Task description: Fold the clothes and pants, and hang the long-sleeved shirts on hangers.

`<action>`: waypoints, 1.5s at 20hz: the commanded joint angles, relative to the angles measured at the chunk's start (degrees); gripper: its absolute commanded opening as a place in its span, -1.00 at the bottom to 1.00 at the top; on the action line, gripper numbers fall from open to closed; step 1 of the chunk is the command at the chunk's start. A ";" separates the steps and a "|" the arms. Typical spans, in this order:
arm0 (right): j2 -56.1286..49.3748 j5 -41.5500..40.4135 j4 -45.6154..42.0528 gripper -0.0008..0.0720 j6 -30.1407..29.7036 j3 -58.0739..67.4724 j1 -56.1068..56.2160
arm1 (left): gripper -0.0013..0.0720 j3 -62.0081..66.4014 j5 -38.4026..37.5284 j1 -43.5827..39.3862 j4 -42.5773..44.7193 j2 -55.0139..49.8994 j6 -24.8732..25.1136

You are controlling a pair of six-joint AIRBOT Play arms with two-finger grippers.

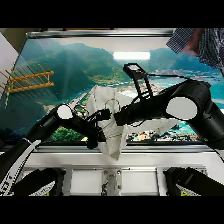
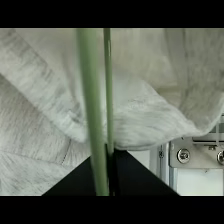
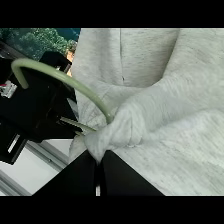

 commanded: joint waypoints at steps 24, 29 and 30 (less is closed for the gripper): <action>3.87 9.33 22.47 0.50 -38.23 0.42 -29.62 | -0.94 0.00 -0.24 0.04 0.02 -0.04 0.02; 3.69 6.73 20.70 0.50 -51.10 -0.28 -31.78 | -0.94 0.00 -0.26 0.04 0.02 -0.04 0.02; 3.85 7.52 21.46 0.50 -54.53 -1.33 -34.07 | -0.94 0.00 -0.26 0.04 0.02 -0.04 0.02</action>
